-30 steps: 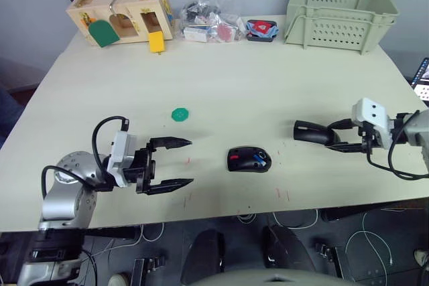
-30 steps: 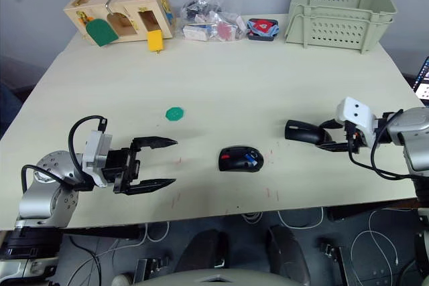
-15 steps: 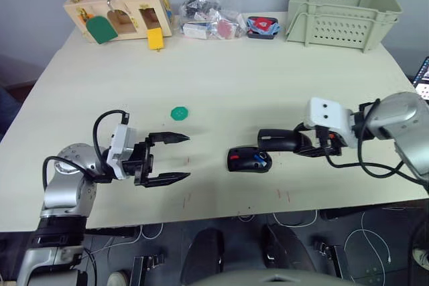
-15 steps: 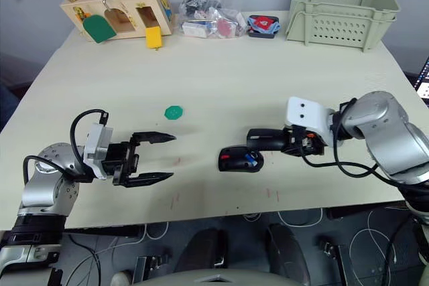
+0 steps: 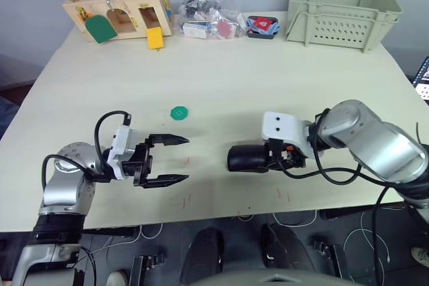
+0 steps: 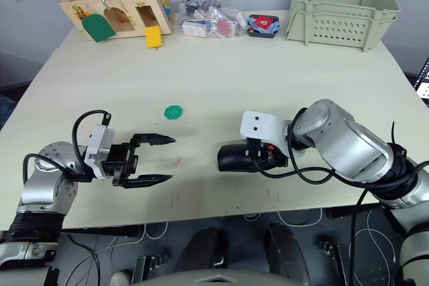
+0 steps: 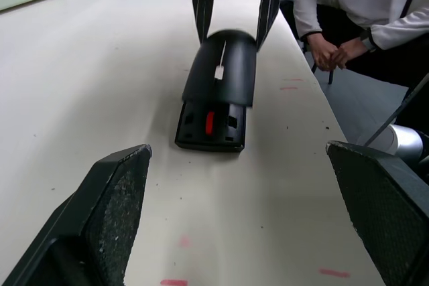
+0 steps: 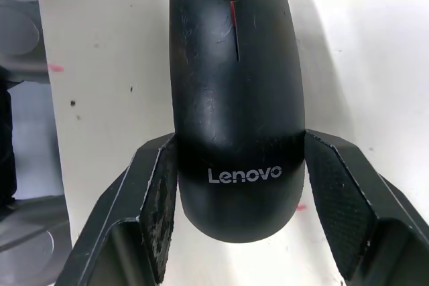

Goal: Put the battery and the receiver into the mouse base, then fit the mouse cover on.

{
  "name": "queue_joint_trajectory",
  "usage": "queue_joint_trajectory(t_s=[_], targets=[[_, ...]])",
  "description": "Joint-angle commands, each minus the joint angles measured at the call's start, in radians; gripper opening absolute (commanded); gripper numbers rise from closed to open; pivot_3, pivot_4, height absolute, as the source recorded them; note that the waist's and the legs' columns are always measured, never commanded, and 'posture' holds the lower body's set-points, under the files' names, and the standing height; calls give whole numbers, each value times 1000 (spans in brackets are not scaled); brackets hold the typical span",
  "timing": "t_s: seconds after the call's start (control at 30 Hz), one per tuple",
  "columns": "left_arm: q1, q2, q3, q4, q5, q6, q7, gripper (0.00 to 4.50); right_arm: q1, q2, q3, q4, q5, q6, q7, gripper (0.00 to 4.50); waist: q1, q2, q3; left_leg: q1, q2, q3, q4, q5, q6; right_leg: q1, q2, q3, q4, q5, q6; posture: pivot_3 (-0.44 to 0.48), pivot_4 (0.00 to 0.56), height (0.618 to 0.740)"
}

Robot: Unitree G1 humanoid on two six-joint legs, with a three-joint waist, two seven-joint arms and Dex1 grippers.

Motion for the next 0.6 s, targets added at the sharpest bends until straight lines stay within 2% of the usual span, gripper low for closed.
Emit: queue_joint_trajectory(t_s=[0.03, 0.6], targets=[[4, 20, 7, -12, -24, -28, -56, 4500, -37, 7, 15, -17, 6, 22, -42, 2452, 0, 0, 0, 0, 0, 0, 0, 0, 0, 0, 0, 0, 0, 0, 0, 0, 150, 740], [9, 8, 7, -12, -20, -26, -54, 4500, -89, 33, 119, 47, 20, 18, -98, 2452, -1, 0, 0, 0, 0, 0, 0, 0, 0, 0, 0, 0, 1, 0, 0, 0, 150, 740]])
